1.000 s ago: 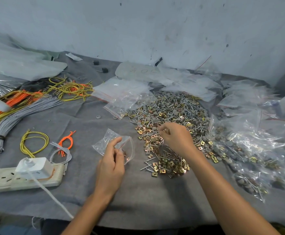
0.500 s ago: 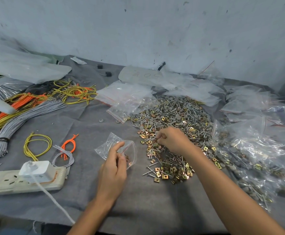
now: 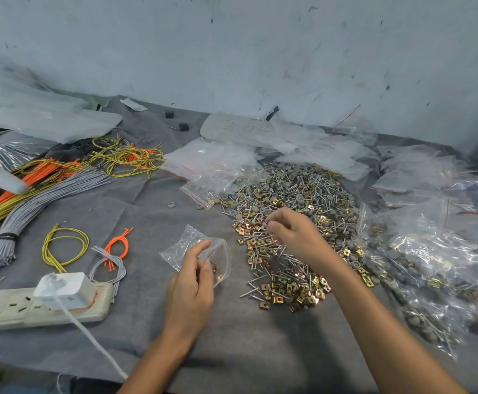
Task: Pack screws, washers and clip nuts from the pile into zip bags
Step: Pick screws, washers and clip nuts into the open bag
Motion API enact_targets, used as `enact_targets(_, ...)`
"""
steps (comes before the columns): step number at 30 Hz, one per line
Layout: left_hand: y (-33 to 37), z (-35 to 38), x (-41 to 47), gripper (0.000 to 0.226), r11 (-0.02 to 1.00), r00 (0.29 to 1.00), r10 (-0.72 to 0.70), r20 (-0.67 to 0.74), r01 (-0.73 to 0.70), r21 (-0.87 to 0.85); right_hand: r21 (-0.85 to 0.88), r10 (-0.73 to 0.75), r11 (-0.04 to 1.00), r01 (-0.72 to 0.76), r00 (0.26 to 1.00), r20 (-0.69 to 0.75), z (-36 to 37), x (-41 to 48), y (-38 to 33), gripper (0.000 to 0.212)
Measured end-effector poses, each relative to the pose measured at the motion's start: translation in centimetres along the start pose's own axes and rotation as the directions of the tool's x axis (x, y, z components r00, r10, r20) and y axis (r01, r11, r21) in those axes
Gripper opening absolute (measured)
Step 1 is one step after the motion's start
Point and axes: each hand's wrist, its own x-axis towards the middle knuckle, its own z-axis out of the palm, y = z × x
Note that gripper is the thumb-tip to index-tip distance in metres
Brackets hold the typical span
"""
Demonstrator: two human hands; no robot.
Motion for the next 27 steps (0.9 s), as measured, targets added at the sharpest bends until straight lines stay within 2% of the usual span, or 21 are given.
enact_targets(2,-0.1,0.1,0.0,0.036,1.000,1.000,0.000,-0.002,0.000,0.002,0.313,-0.018,0.950,0.019,1.000,-0.007,-0.1,-1.9,-0.9,0.010)
enact_targets(4,-0.2,0.1,0.1,0.035,1.000,1.000,-0.012,-0.003,0.012,0.003,0.486,-0.058,0.872,0.053,0.998,-0.004,0.0,-3.7,-1.8,0.012)
enact_targets(6,-0.2,0.1,0.1,0.035,1.000,1.000,-0.023,-0.002,0.023,0.000,0.546,-0.098,0.833,0.088,0.995,-0.010,0.1,-5.1,-2.6,0.014)
enact_targets(9,-0.1,0.0,0.0,0.035,1.000,1.000,-0.023,-0.001,0.023,0.001,0.532,-0.146,0.834,0.147,0.988,-0.044,0.3,-6.4,-3.7,0.016)
enact_targets(12,0.0,0.1,0.0,0.036,1.000,1.000,-0.012,-0.003,0.012,0.000,0.457,-0.206,0.860,0.229,0.973,-0.101,0.7,-6.8,-4.3,0.015)
enact_targets(15,0.0,0.1,0.1,0.035,1.000,1.000,0.000,-0.004,0.000,-0.004,0.400,-0.221,0.883,0.244,0.970,-0.103,1.5,-6.9,-4.1,0.014)
enact_targets(17,0.0,0.1,0.1,0.036,1.000,1.000,0.006,-0.005,-0.006,-0.004,0.246,-0.250,0.934,0.258,0.966,-0.066,2.8,-6.8,-3.7,0.011)
enact_targets(19,-0.1,0.0,0.1,0.037,1.000,1.000,0.006,-0.003,-0.006,-0.003,-0.017,-0.290,0.957,0.290,0.957,0.002,4.6,-6.6,-3.1,0.008)
enact_targets(22,-0.1,0.1,0.1,0.038,1.000,1.000,0.003,0.003,-0.003,0.007,-0.299,-0.285,0.908,0.294,0.956,0.075,7.0,-6.0,-3.3,0.015)
enact_targets(27,-0.4,0.0,0.2,0.038,1.000,1.000,-0.003,0.006,0.003,0.017,-0.525,-0.332,0.791,0.316,0.941,0.067,9.2,-4.7,-4.7,0.020)
